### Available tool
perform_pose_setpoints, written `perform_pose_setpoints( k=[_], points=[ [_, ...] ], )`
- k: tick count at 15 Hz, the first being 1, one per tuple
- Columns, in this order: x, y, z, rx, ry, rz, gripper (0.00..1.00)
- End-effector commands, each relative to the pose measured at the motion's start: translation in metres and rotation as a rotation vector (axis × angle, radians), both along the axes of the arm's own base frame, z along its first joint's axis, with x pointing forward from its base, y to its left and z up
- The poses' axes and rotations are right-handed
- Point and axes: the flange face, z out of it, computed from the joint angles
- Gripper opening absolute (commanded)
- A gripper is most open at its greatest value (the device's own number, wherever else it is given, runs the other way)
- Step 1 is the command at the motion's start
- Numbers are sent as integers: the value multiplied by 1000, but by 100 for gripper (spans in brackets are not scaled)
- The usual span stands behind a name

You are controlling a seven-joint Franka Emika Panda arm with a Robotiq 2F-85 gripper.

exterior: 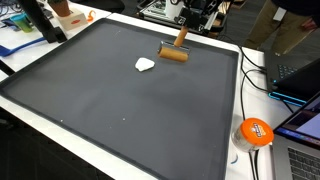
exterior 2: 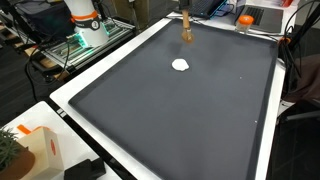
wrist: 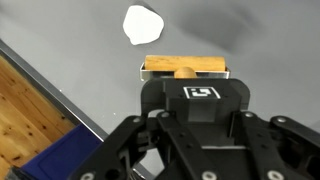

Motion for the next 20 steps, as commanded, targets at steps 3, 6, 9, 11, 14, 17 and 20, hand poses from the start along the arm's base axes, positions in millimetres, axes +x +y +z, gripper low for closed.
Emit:
perform_pose_setpoints(
  k=[3,6,9,11,14,17,20],
  points=[
    [13,11,12,-29,30,-38,22],
    [20,-1,2,-85,61,-53,22],
    [27,9,-17,-114,78,-69,22],
    [29,13,-32,-131,94,-74,22],
    [28,10,-46,-146,95,-78,22],
    [24,14,-42,-150,75,-79,22],
    [11,32,-21,-126,63,-20,22]
  ],
)
